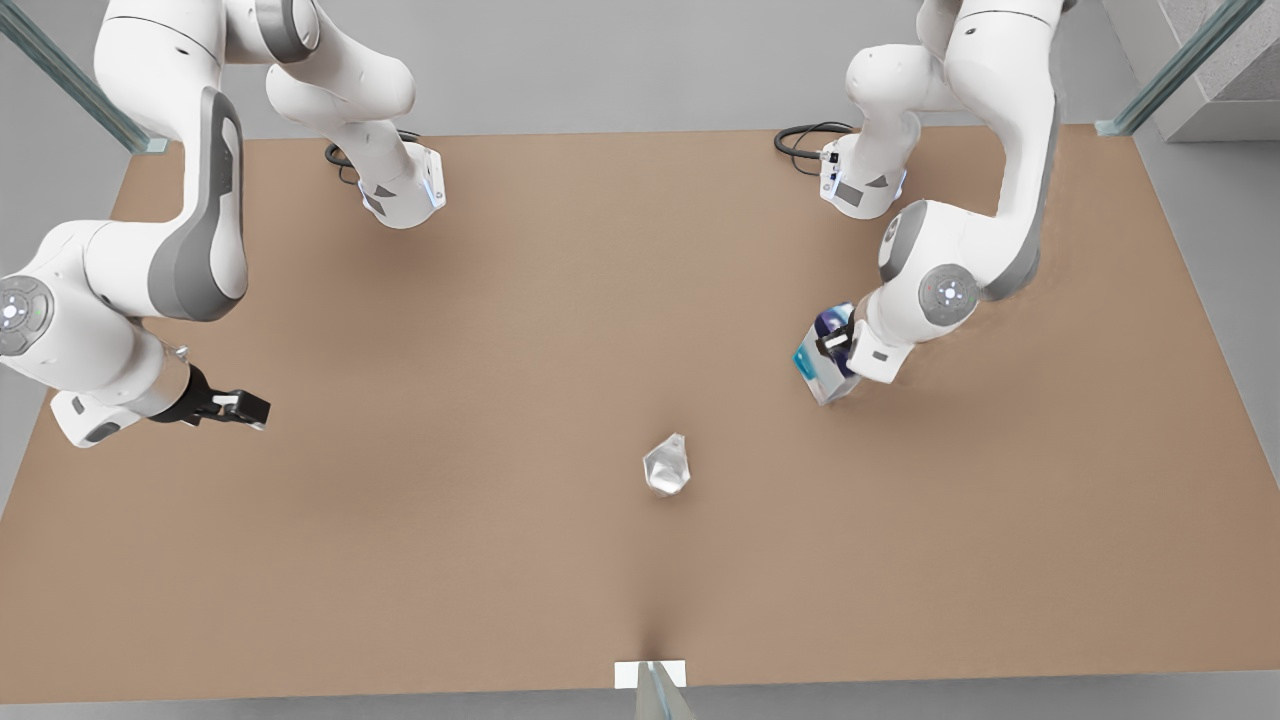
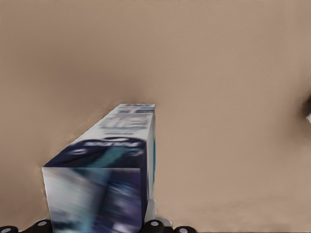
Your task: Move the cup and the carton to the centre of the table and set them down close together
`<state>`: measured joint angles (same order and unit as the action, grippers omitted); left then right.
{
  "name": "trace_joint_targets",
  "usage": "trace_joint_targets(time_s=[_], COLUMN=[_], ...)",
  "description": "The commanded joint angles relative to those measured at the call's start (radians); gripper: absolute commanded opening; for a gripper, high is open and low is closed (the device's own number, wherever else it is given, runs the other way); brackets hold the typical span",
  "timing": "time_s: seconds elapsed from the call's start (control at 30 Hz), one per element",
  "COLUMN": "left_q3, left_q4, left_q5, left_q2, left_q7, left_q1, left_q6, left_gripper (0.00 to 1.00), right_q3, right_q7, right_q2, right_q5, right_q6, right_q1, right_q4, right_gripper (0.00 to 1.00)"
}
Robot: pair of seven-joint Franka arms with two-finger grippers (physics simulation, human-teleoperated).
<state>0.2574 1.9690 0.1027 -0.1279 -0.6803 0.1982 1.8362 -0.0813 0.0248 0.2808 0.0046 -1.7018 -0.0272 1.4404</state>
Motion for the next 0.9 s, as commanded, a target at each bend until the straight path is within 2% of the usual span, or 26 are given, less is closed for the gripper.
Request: trace_joint_targets(time_s=[0.0, 0.1, 0.47, 0.63, 0.67, 0.7, 0.87], left_q3=[0.006, 0.071, 0.069, 0.068, 0.068, 0.066, 0.065], left_q4=[-0.008, -0.082, -0.493, -0.498, -0.498, -0.506, -0.516], left_q5=[0.040, 0.043, 0.077, 0.071, 0.071, 0.068, 0.061], left_q2=[-0.009, -0.068, -0.406, -0.450, -0.455, -0.457, -0.457], left_q7=[-0.005, -0.091, -0.426, -0.452, -0.449, -0.444, -0.447], left_q1=[-0.063, -0.059, 0.214, 0.240, 0.239, 0.240, 0.240], left_q6=[0.000, 0.002, 0.043, 0.104, 0.104, 0.104, 0.104], left_gripper=[0.63, 0.63, 0.63, 0.63, 0.80, 0.93, 0.97], right_q3=[0.000, 0.000, 0.000, 0.000, 0.000, 0.000, -0.002], right_q7=[0.000, -0.003, -0.008, -0.010, -0.010, -0.014, -0.020], right_q2=[0.000, -0.002, 0.000, -0.002, -0.003, -0.006, -0.008], right_q5=[0.006, 0.009, -0.002, 0.000, 0.000, -0.002, -0.002], right_q6=[0.004, 0.007, 0.001, -0.001, 0.005, 0.008, 0.008], right_q1=[0.001, 0.000, 0.009, 0.015, 0.016, 0.018, 0.018], right_q4=[0.000, -0.002, -0.002, 0.000, -0.002, -0.003, -0.003], right_gripper=[1.00, 1.00, 1.00, 1.00, 1.00, 1.00, 1.00])
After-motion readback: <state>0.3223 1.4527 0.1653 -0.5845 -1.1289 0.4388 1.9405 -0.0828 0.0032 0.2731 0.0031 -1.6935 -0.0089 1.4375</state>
